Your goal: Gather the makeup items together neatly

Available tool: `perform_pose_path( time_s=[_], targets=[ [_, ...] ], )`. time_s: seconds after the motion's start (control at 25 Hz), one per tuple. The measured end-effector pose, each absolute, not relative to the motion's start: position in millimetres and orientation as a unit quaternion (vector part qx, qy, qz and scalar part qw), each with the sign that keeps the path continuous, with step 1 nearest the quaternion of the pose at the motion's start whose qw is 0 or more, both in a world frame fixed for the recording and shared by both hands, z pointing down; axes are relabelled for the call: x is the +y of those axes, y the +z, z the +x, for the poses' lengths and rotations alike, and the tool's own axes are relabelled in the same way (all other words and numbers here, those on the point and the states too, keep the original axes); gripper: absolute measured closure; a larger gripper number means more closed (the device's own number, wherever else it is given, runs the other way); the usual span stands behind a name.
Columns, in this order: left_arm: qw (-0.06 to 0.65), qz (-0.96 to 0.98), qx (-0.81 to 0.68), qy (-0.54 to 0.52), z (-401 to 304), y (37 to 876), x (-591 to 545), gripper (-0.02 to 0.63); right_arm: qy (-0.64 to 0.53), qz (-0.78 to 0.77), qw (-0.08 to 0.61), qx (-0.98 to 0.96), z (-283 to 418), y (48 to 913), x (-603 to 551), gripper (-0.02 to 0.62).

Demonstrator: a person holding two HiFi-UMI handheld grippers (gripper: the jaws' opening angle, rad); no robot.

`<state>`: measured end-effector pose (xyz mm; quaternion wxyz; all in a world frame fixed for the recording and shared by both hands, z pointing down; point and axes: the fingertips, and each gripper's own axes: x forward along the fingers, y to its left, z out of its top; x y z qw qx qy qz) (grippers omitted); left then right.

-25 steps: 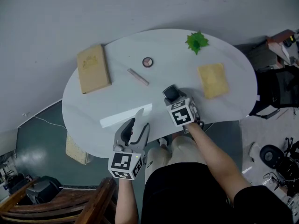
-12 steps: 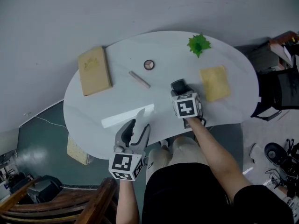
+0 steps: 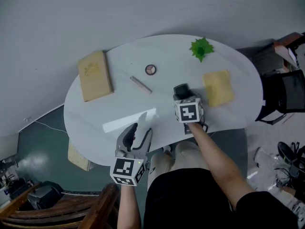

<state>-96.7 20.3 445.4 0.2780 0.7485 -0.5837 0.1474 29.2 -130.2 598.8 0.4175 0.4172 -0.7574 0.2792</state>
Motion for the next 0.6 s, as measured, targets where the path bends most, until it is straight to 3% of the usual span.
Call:
perform_pose_path(
  time_s=[0.6],
  targets=[
    [0.273, 0.748, -0.586, 0.151, -95.9, 443.4, 20.1, 0.394, 0.292, 0.411, 0.411, -0.759, 31.2, 597.2, -132.1, 0.293]
  ],
)
